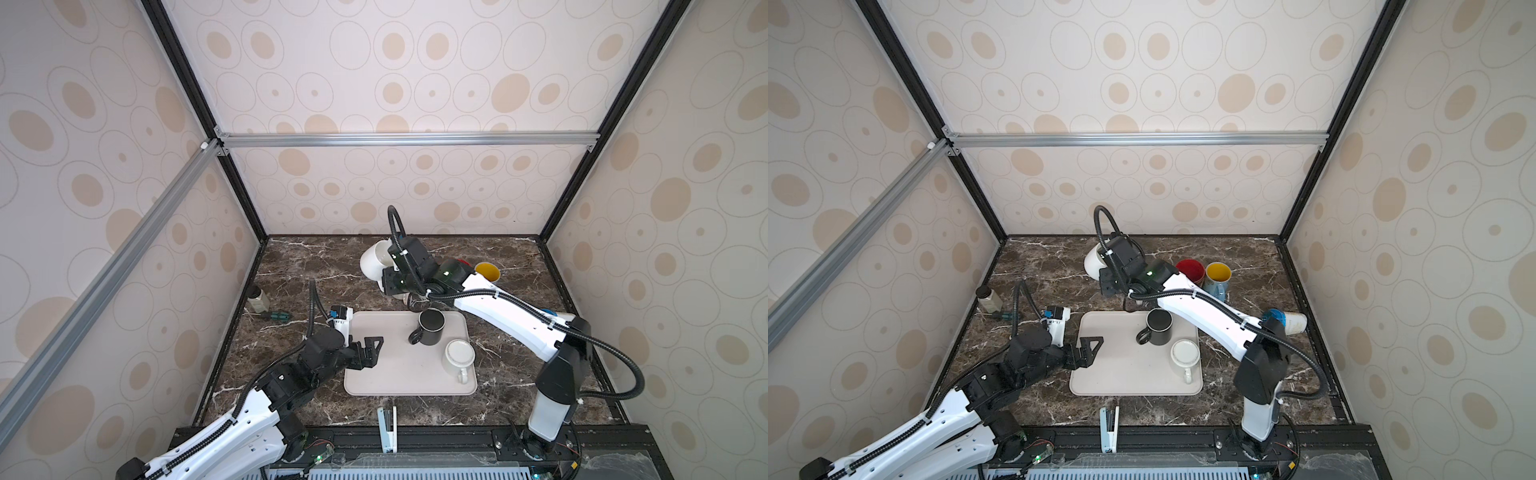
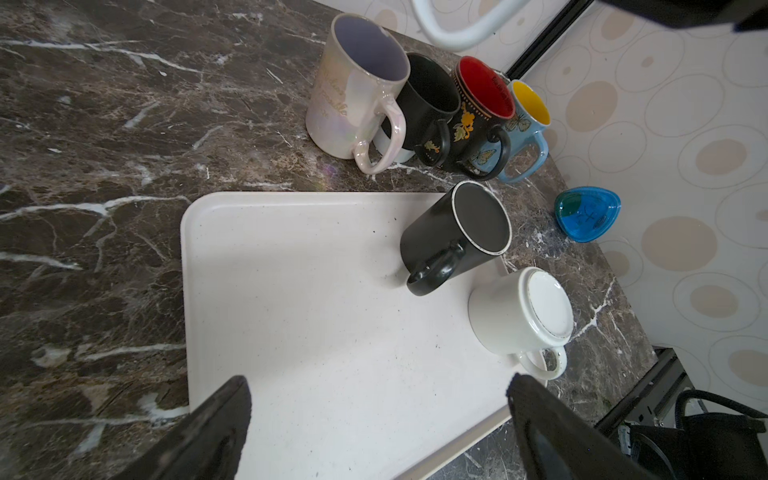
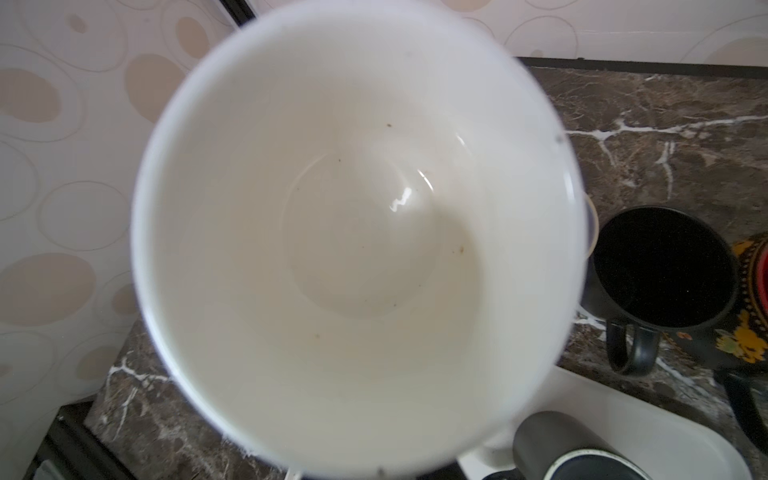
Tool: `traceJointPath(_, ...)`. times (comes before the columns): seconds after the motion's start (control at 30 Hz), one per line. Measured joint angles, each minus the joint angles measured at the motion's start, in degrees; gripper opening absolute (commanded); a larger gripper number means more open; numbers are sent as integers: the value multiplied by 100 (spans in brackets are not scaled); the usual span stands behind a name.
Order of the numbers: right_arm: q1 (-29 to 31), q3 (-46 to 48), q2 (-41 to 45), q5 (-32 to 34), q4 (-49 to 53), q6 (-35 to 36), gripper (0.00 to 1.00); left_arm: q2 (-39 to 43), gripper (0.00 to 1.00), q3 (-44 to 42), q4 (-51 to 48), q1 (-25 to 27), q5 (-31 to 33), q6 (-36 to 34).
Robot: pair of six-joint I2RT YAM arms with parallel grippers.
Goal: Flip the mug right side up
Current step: 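Open the left gripper and carry the upright white mug beyond the tray with right gripper, then lower the white mug with the right gripper beside the pearly pink mug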
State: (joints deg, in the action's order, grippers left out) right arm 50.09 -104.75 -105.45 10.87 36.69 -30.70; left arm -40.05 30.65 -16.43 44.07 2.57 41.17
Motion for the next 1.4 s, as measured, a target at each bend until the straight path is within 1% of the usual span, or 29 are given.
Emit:
traceJointPath(0.17,2,-918,-822,402,535,17,0,63,97,0,0,0,7,4)
traceJointPath(0.5,11,-2555,-2297,697,1475,-114,0,214,98,-33,-42,0,33,72)
traceJointPath(0.83,11,-3322,-3040,824,1829,-308,0,334,98,-155,-90,0,63,116)
traceJointPath(1.17,11,-3438,-3534,890,1910,-461,0,380,98,-273,-79,0,50,144)
traceJointPath(1.4,7,-3705,-3873,968,1941,-511,0,396,97,-356,-37,0,31,149)
